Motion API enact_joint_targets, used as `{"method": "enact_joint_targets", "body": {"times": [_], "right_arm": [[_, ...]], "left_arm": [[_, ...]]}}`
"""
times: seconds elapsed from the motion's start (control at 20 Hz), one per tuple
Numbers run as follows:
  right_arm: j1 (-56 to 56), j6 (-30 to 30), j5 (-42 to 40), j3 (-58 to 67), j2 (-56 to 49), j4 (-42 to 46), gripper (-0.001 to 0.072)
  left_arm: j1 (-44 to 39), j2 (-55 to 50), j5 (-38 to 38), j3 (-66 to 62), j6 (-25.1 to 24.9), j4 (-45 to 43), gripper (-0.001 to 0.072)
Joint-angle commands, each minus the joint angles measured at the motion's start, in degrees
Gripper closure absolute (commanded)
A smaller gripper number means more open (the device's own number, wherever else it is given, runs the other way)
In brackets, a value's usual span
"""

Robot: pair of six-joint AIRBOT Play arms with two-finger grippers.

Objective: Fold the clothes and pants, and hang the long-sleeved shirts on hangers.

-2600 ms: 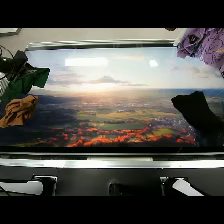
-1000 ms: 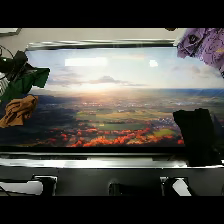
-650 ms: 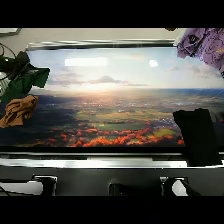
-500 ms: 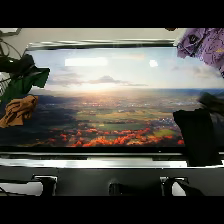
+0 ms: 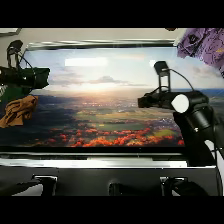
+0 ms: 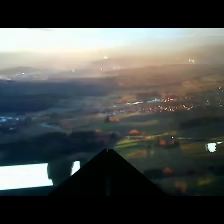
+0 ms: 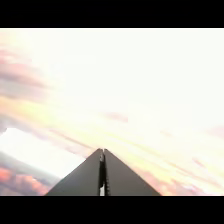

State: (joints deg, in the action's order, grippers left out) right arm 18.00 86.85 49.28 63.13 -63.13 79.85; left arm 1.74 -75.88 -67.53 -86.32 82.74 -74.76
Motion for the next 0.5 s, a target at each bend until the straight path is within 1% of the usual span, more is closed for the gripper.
{"method": "enact_joint_targets", "body": {"times": [0.0,0.45], "right_arm": [[3.2,-0.6,-2.3,0.1,-0.3,1.1,0.0681],[3.2,-0.7,-2.3,0.1,-0.3,1.8,0.0680]], "left_arm": [[-0.3,2.6,2.4,3.3,-1.9,-0.7,0.0691],[-0.4,2.0,2.6,3.3,-2.0,-0.9,0.0691]]}}
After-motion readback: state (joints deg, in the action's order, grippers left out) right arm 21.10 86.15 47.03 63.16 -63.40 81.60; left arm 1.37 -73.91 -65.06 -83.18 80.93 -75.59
